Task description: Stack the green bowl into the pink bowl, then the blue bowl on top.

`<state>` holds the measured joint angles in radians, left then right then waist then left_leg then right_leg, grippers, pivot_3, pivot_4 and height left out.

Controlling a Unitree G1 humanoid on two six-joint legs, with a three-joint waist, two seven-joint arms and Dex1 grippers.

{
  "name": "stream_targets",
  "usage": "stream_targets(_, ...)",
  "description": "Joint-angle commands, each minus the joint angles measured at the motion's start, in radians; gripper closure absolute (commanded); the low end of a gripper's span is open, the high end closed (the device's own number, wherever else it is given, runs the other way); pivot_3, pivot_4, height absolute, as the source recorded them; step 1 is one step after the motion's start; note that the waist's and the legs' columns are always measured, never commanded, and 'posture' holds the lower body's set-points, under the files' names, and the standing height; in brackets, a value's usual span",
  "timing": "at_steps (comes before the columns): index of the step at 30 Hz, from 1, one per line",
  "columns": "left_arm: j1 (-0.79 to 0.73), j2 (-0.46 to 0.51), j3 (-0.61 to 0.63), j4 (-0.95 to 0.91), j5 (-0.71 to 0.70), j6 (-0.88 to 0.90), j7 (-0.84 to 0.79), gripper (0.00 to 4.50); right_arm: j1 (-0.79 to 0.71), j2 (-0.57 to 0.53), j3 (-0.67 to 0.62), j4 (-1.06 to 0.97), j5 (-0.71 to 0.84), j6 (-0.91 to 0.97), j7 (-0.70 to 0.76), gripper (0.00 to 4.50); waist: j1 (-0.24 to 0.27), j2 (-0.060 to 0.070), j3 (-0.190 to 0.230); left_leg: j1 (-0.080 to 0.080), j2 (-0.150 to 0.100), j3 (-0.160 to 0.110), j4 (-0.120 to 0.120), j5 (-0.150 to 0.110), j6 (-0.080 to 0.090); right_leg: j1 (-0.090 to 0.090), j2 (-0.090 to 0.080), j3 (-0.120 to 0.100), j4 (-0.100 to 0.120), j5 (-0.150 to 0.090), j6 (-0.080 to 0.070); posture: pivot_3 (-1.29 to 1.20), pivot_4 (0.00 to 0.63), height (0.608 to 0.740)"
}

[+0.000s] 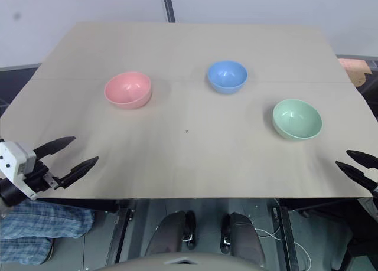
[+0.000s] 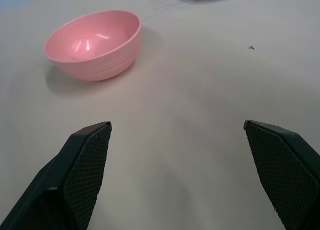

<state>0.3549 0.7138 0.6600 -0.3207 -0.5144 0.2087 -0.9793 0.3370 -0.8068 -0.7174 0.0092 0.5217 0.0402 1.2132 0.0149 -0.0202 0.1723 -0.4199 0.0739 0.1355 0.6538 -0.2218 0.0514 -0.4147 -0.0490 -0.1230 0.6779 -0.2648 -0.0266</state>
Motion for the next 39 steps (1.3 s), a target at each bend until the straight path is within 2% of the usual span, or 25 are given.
stream_targets(1, -0.009, 0.007, 0.013, -0.022, -0.020, -0.014, 0.004, 0.00, 0.001, 0.002, -0.020, -0.032, 0.027, -0.007, -0.006, 2.40, 0.000, 0.000, 0.000, 0.001, 0.000, 0.000, 0.000, 0.000, 0.000, 0.001, 0.000, 0.000, 0.000, 0.000, 0.000, 0.00, 0.150, 0.740)
stream_targets(25, -0.070, 0.022, -0.021, -0.002, -0.006, -0.004, 0.025, 0.00, 0.001, 0.001, -0.015, -0.057, 0.044, 0.004, -0.022, 2.40, 0.000, 0.000, 0.000, 0.003, 0.000, 0.001, -0.001, -0.002, -0.004, 0.002, 0.000, 0.001, 0.000, 0.000, 0.000, 0.00, 0.150, 0.740)
stream_targets(39, -0.251, 0.128, -0.154, 0.137, 0.051, 0.023, 0.003, 0.00, 0.007, 0.033, 0.037, -0.361, 0.149, 0.172, -0.121, 2.40, 0.001, 0.000, 0.000, 0.003, 0.000, 0.001, -0.002, -0.001, -0.001, 0.002, 0.000, 0.001, 0.000, 0.000, 0.000, 0.00, 0.150, 0.740)
